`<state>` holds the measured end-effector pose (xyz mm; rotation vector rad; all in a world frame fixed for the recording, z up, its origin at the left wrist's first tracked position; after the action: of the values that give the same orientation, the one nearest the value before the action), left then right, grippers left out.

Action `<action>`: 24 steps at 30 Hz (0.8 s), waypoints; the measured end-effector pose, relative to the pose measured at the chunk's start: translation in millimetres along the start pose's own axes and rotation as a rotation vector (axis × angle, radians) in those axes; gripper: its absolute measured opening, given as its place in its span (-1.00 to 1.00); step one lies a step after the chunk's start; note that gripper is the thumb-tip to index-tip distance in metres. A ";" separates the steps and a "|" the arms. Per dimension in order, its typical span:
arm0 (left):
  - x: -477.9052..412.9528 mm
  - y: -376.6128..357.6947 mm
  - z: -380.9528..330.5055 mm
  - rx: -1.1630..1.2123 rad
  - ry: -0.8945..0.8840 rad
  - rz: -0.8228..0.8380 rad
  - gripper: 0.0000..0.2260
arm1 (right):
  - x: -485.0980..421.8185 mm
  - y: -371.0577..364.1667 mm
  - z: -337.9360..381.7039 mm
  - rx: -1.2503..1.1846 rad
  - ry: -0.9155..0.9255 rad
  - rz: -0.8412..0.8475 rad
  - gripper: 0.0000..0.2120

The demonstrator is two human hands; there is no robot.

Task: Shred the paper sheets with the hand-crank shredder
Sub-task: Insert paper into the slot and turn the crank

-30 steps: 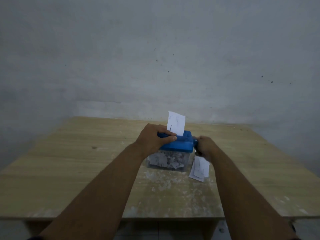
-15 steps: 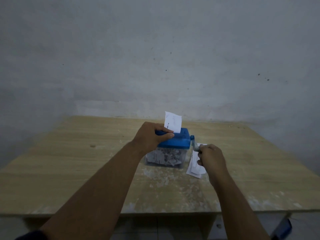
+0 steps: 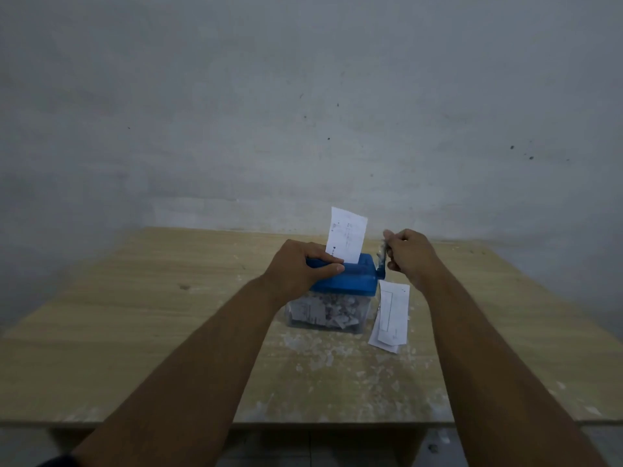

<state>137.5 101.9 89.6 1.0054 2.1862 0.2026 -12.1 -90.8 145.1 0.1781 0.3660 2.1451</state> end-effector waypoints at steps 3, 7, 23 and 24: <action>1.3 -0.9 -0.7 0.011 0.007 -0.003 -0.86 | -4.5 -9.0 -12.1 0.073 -0.011 -0.022 -0.66; 1.7 -2.5 -2.3 0.025 0.006 -0.007 -0.90 | -0.9 -19.5 -52.3 0.152 -0.125 0.040 -0.76; 4.7 -2.5 -10.2 -0.014 0.060 -0.017 -0.88 | 79.2 10.0 -31.1 -0.054 -0.076 -0.038 -0.83; 4.2 -1.8 -11.2 -0.017 0.043 -0.004 -0.87 | 71.9 13.6 -23.5 -0.037 -0.040 -0.031 -0.80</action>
<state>127.2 105.3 94.8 0.9960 2.2215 0.2423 -69.6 -43.1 126.5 0.1928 0.3037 2.1135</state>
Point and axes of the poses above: each hand's wrist, its own x-axis away from the middle knuckle, its own y-axis out of the back of the hand, z = x × y, the point moved 1 cm from there along -x, towards the middle knuckle, and after that the axes turned 7 degrees about -y, right-handed, at the moved point
